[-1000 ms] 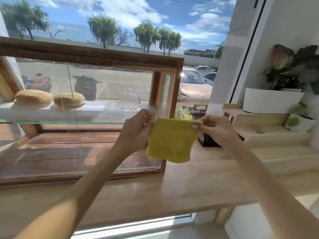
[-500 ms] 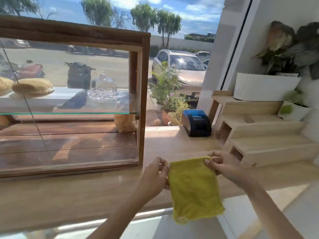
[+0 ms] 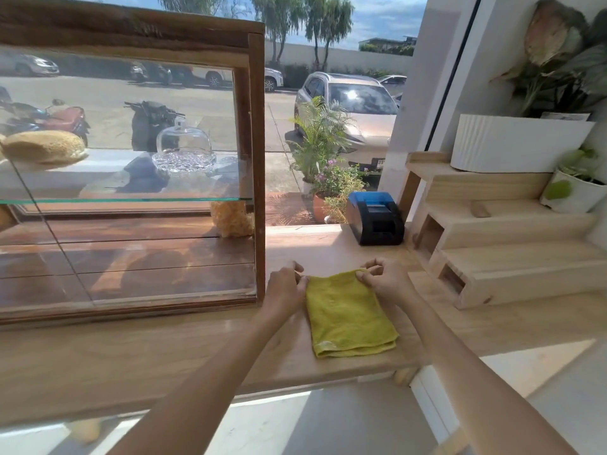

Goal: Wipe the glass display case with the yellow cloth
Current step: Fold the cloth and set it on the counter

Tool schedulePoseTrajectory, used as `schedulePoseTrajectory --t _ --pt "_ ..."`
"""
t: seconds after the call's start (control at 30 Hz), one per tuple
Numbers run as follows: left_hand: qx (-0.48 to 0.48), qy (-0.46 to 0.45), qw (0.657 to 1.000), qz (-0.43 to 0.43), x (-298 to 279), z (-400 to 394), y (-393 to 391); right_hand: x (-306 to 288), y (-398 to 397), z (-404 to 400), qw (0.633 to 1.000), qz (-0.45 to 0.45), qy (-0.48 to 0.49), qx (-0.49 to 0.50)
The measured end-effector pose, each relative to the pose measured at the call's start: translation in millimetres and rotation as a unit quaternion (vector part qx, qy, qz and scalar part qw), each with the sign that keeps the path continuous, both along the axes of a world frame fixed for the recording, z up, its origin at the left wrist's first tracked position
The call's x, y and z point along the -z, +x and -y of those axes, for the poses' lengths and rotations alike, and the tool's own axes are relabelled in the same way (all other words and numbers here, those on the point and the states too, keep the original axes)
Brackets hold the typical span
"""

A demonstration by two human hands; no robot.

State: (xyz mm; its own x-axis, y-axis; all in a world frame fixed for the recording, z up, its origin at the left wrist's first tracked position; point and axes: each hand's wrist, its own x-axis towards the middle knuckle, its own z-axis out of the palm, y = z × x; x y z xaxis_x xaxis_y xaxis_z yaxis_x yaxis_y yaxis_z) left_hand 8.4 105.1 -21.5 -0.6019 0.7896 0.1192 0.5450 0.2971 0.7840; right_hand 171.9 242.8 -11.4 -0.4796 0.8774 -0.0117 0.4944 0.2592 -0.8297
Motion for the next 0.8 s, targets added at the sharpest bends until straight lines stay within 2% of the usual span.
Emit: schedulePoseTrajectory --t 0.1,0.17,0.23,0.37,0.47,0.63,0.8 --pt "0.01 0.019 0.995 -0.099 2 1 10 3 -4 1 0.978 0.144 0.149 0.013" --pt "0.026 0.02 0.991 -0.127 4 2 23 7 -7 9 0.965 0.144 0.22 0.003" --pt "0.042 0.003 0.989 -0.14 7 2 35 10 -10 20 0.96 0.124 0.249 -0.023" --pt "0.052 -0.111 0.98 -0.159 14 3 50 22 -8 36 0.959 0.129 0.239 -0.08" --pt "0.092 -0.196 0.961 -0.172 25 11 55 35 0 47 0.952 0.188 0.212 -0.115" --pt "0.113 -0.226 0.946 -0.202 35 28 57 38 18 57 0.906 0.351 0.202 -0.122" --pt "0.105 -0.235 0.945 -0.203 34 39 64 39 28 61 0.898 0.369 0.21 -0.116"
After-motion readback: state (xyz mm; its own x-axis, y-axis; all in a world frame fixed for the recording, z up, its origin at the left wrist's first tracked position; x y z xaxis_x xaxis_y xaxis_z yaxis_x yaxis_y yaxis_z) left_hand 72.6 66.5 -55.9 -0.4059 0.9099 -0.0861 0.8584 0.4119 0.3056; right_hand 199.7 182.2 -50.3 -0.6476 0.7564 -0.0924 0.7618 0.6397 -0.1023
